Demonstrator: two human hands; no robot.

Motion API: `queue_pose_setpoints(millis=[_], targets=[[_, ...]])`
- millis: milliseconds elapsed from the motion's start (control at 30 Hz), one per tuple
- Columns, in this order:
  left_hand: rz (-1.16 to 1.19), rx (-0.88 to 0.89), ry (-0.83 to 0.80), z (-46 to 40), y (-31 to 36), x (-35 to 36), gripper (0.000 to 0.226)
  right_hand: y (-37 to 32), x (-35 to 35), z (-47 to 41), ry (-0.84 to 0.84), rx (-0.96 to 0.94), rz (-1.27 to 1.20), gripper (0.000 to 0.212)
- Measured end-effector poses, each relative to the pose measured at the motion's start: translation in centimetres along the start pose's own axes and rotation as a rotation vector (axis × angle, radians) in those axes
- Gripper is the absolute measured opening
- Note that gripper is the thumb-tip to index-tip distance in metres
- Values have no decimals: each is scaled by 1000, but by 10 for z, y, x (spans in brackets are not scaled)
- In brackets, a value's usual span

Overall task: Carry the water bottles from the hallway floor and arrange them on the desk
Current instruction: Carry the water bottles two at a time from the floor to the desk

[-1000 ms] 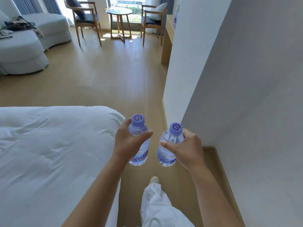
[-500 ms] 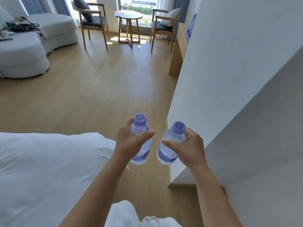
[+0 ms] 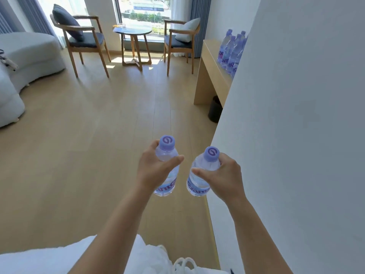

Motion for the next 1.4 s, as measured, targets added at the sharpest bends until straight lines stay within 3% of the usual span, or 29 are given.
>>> queue_pose_setpoints(millis=[333, 833, 1133, 1400], targets=[[28, -31, -73, -190, 1, -21, 33, -16, 17, -171, 70, 86, 10, 29], [75, 14, -120, -516, 32, 15, 32, -38, -11, -505, 110, -31, 20, 27], [112, -19, -147, -677, 31, 34, 38, -26, -19, -653, 122, 69, 8, 23], [73, 3, -297, -854, 37, 39, 43, -35, -22, -813, 288, 159, -21, 25]])
Point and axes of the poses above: each hand's wrist, its own z-axis away from the middle knuckle, its own x-axis out of the palm, y = z × x, the point moved 6 cm from there along -z, towards the middle knuckle, and after that the axes turned 9 degrees about -y, right-handed, at the moved point
